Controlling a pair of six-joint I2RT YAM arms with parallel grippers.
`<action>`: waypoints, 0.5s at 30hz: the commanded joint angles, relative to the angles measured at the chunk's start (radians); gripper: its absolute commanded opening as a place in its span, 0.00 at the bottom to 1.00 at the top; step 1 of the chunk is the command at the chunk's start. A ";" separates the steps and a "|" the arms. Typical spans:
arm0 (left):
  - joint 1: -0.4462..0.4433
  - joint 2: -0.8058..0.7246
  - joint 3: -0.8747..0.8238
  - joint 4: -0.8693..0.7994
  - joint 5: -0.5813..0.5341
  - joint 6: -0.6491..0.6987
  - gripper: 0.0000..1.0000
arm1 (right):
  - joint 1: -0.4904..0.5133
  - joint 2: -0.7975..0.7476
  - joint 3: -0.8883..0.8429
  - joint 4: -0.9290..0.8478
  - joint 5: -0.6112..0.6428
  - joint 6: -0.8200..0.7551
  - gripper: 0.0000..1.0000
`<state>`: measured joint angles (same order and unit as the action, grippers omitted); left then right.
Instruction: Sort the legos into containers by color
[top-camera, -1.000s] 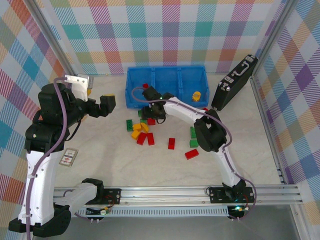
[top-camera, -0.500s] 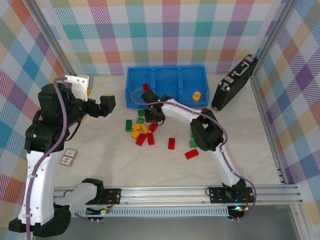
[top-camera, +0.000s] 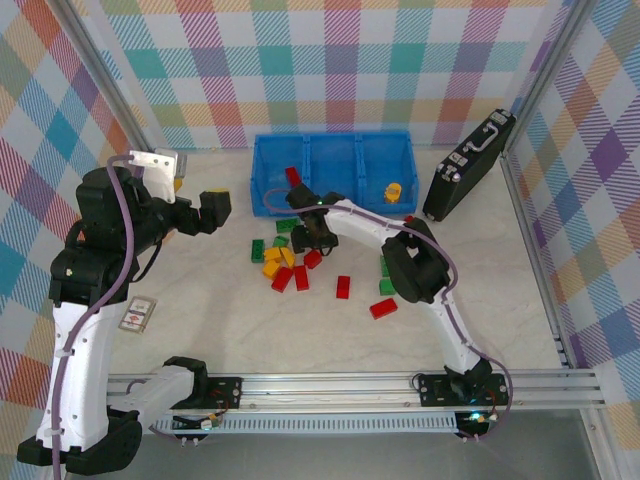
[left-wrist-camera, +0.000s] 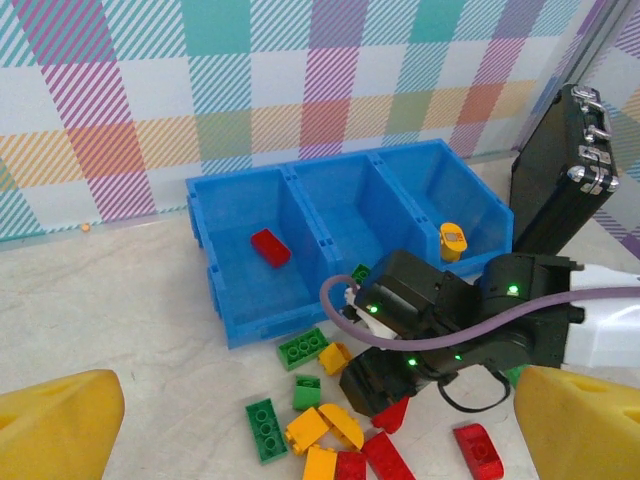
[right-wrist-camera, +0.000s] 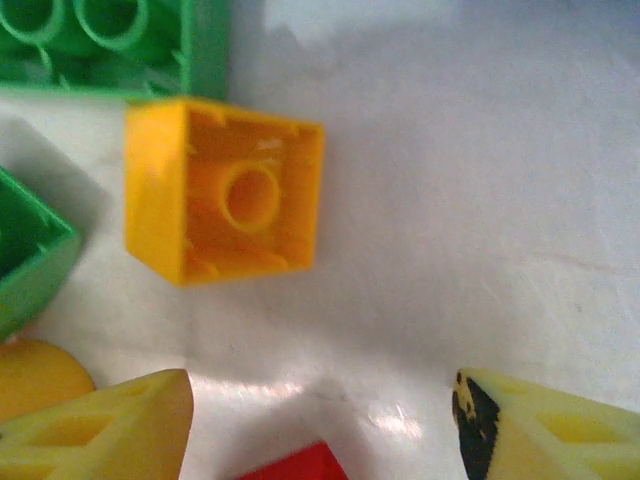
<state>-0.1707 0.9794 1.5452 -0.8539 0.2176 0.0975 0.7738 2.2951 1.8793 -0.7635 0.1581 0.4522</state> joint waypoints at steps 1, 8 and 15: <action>-0.010 -0.009 -0.008 0.041 -0.006 -0.007 1.00 | 0.009 -0.095 -0.058 -0.020 0.005 -0.001 0.73; -0.011 -0.008 -0.008 0.041 -0.003 -0.007 1.00 | 0.010 -0.157 -0.186 0.039 -0.054 0.007 0.78; -0.010 -0.010 -0.011 0.041 -0.003 -0.007 1.00 | 0.031 -0.165 -0.218 0.039 -0.093 0.009 0.81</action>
<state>-0.1726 0.9794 1.5421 -0.8536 0.2153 0.0975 0.7860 2.1647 1.6798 -0.7261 0.1009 0.4561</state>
